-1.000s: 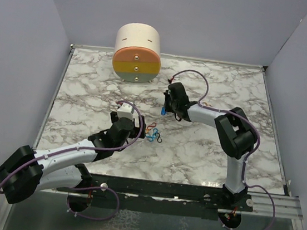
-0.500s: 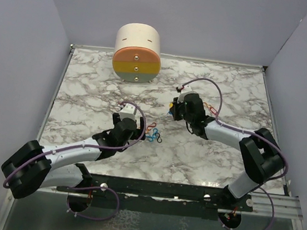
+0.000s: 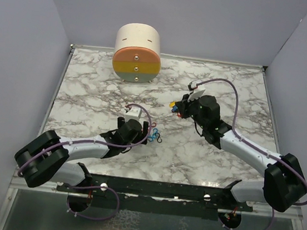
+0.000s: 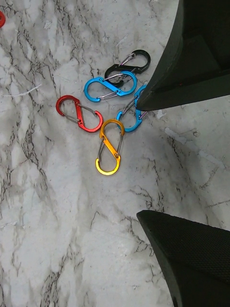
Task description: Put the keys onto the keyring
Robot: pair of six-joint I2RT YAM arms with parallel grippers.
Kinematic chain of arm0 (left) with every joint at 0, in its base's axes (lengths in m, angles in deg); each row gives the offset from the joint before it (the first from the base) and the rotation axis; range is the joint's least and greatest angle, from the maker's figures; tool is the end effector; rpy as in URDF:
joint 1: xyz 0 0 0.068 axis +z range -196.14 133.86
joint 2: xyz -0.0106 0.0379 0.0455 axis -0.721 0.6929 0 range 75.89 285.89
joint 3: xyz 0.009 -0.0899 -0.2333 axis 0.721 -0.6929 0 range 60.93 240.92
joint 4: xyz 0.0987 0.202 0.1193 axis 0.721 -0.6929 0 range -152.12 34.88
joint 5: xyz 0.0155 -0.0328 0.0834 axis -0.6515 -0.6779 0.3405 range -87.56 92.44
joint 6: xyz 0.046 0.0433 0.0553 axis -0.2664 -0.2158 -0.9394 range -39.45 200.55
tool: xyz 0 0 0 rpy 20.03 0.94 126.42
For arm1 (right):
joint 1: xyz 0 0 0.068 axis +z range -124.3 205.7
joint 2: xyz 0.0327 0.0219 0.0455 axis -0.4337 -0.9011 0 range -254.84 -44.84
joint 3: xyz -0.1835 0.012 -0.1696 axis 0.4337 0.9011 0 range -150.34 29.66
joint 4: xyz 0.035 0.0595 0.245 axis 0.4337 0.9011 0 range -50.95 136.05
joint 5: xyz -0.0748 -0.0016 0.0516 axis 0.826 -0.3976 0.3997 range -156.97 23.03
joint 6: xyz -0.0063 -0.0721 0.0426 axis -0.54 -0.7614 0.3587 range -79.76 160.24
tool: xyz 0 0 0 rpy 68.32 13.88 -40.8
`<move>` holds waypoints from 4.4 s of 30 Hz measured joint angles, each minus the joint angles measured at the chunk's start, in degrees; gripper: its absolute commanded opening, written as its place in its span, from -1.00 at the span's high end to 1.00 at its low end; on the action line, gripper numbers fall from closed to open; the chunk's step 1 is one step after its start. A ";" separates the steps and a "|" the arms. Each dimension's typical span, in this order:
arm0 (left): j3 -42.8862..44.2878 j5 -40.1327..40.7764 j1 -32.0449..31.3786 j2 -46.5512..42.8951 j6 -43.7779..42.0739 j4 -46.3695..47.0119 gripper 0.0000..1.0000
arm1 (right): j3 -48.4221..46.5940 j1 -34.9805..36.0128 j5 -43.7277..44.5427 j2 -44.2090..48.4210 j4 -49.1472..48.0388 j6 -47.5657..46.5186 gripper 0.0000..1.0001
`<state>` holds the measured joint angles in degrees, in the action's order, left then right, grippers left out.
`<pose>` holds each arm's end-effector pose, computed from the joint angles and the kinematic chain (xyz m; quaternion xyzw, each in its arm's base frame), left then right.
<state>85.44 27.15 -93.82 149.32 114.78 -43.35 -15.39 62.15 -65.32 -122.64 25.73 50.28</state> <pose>0.2011 -0.1752 0.1194 0.0078 0.8798 -0.1403 0.4540 0.2751 0.2007 0.2214 -0.1784 0.7965 0.2171 0.5354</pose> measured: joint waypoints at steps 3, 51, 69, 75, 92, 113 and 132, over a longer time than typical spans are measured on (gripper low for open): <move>0.00 -1.57 0.00 0.79 0.59 1.05 -0.72 | 0.35 0.00 0.00 0.76 0.04 0.00 0.98; 8.11 -10.12 2.95 15.91 0.66 11.23 -0.72 | 1.29 0.00 3.13 0.85 0.96 -0.07 0.99; 5.51 -7.04 3.87 14.80 -0.33 12.68 -0.36 | 1.29 0.00 3.32 0.83 0.98 -0.09 0.99; 4.39 -5.18 4.24 13.88 -0.37 12.61 -0.35 | 1.29 0.00 3.32 0.83 1.07 -0.22 0.99; 5.49 -0.85 4.22 15.96 -1.42 12.83 -0.33 | 1.29 0.00 3.32 0.83 1.14 -0.35 0.99; 5.27 1.38 4.22 16.35 -1.60 13.20 -0.30 | 1.29 0.00 3.30 0.83 1.14 -0.35 0.99; 4.74 7.10 4.17 13.99 -0.11 7.45 -0.33 | 1.31 0.00 3.28 0.87 1.11 -0.35 0.99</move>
<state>90.18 34.25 -89.64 163.31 114.68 -35.90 -14.08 62.15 -62.04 -121.76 26.85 49.93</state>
